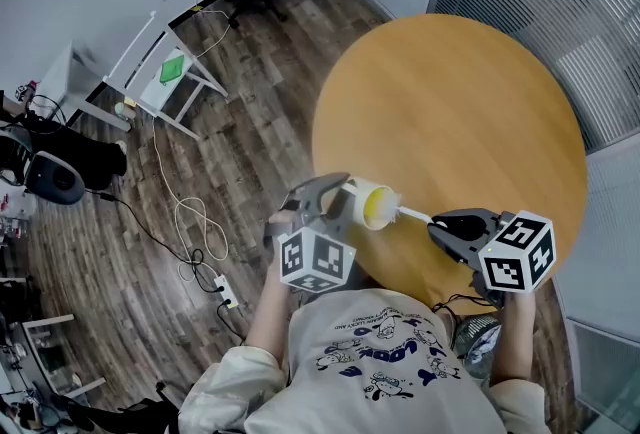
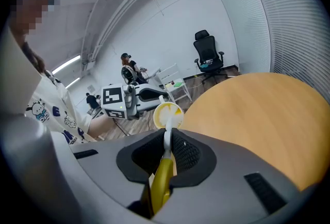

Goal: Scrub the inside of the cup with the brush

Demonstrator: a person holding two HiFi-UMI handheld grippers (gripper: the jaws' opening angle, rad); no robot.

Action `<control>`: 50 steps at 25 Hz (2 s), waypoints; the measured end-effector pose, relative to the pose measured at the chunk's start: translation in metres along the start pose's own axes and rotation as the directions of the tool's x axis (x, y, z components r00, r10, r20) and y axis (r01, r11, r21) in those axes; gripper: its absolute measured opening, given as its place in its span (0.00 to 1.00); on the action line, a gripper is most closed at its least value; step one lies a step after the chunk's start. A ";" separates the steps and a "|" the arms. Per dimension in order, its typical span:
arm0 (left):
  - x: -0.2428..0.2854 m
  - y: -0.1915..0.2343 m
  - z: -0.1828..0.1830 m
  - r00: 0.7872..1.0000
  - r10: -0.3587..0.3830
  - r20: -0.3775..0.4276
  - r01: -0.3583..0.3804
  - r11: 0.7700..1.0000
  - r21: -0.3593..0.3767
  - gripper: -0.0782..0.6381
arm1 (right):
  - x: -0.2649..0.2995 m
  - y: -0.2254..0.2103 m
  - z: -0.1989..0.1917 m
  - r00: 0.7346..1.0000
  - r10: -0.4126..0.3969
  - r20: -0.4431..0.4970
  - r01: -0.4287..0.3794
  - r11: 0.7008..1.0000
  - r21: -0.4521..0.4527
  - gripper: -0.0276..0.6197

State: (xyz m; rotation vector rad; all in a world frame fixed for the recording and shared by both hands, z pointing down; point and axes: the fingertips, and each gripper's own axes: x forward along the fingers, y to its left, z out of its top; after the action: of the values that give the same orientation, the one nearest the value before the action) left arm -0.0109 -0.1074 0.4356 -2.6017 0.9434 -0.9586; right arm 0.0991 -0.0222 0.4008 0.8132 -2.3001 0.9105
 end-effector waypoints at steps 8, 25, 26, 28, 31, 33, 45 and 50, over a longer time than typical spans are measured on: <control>-0.001 0.011 -0.006 0.999 0.035 -0.002 -0.035 0.997 -0.069 0.16 | 0.007 0.002 -0.004 1.000 0.002 0.028 -0.003 0.999 0.041 0.12; 0.012 0.016 -0.015 0.997 0.055 -0.060 -0.064 0.986 -0.154 0.16 | 0.016 0.008 -0.011 1.000 -0.015 0.009 0.015 1.000 -0.002 0.12; 0.014 0.016 -0.016 0.996 0.054 -0.066 -0.064 0.986 -0.152 0.16 | 0.016 0.009 -0.011 1.000 -0.013 0.005 0.013 1.000 -0.011 0.12; 0.016 0.015 -0.016 0.996 0.056 -0.075 -0.067 0.987 -0.144 0.16 | 0.016 0.011 -0.010 1.000 -0.006 -0.003 0.006 1.000 -0.031 0.12; 0.018 0.012 -0.019 0.994 0.062 -0.084 -0.074 0.987 -0.140 0.16 | 0.016 0.015 -0.010 1.000 -0.004 -0.010 0.004 0.999 -0.054 0.12; 0.017 0.012 -0.021 0.994 0.066 -0.087 -0.077 0.987 -0.139 0.16 | 0.015 0.016 -0.010 1.000 -0.007 -0.011 0.006 0.998 -0.064 0.12; 0.019 0.013 -0.033 0.988 0.087 -0.128 -0.099 0.990 -0.096 0.16 | 0.007 0.018 -0.003 0.999 -0.021 -0.027 0.018 0.994 -0.110 0.12; 0.017 0.015 -0.041 0.986 0.097 -0.139 -0.112 0.988 -0.106 0.16 | 0.004 0.021 -0.002 0.999 -0.021 -0.025 0.017 0.992 -0.126 0.12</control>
State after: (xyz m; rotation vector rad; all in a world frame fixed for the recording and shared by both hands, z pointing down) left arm -0.0350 -0.1288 0.4692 -2.5749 1.1886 -1.0920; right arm 0.0829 -0.0096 0.3960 0.7634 -2.2968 0.7548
